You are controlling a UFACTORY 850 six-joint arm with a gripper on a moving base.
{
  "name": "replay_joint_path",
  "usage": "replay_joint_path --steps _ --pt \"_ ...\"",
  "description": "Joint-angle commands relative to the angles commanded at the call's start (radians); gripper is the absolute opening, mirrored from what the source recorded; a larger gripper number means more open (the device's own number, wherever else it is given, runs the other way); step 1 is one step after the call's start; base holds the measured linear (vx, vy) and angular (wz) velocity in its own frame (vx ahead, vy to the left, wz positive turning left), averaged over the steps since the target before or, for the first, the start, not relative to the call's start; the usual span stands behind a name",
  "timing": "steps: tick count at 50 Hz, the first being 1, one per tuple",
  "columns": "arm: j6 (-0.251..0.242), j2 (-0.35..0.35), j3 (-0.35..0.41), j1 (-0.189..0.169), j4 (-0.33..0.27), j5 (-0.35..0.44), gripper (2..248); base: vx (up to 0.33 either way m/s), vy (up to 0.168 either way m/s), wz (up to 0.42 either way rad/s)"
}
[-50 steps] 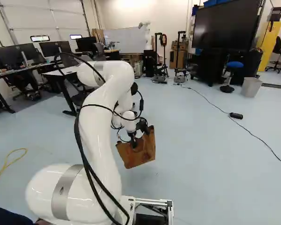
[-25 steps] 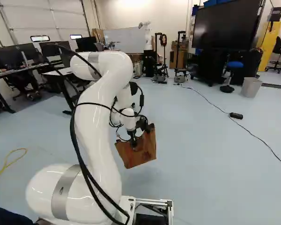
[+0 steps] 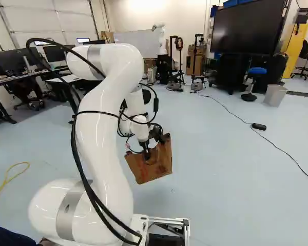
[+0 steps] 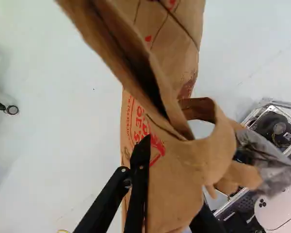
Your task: Pick up the grocery bag from the ground
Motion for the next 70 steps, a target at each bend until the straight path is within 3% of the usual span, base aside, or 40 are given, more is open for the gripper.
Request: replay_joint_path --steps 70 --pt "0.000 0.381 0.289 -0.050 0.000 0.000 20 0.000 0.000 0.000"
